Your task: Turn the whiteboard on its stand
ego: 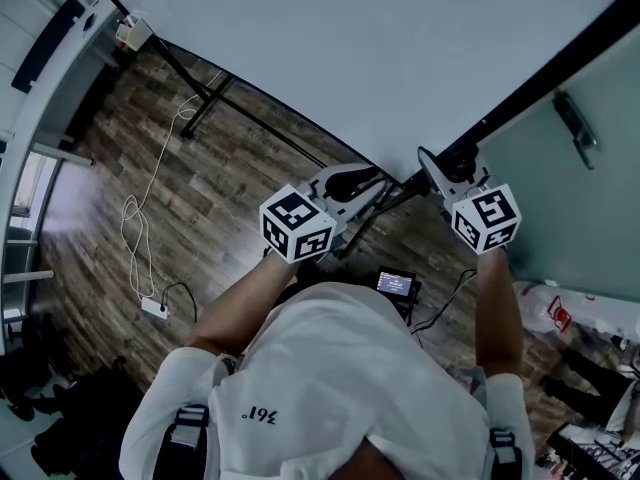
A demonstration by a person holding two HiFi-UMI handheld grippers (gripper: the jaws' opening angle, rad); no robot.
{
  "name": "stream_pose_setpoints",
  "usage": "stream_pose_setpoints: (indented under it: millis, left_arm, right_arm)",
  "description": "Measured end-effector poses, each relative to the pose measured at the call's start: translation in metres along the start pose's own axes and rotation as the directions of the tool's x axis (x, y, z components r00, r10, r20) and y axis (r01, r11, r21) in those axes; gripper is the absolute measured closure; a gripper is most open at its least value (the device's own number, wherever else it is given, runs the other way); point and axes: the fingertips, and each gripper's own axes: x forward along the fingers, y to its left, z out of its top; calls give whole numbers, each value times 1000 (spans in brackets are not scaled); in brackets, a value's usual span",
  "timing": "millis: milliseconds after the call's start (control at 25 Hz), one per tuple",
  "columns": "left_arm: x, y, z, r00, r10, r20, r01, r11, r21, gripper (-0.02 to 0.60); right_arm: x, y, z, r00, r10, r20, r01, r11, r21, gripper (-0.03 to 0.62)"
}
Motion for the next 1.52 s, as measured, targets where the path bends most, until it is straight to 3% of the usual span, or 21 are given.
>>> stream_pose_setpoints:
  millis: [1520]
  left_arm:
    - [-65,45,-6,995,97,38,-95,994,-58,508]
  right_arm:
    - [92,40,32,1000,-5,15,5,1000,4,434]
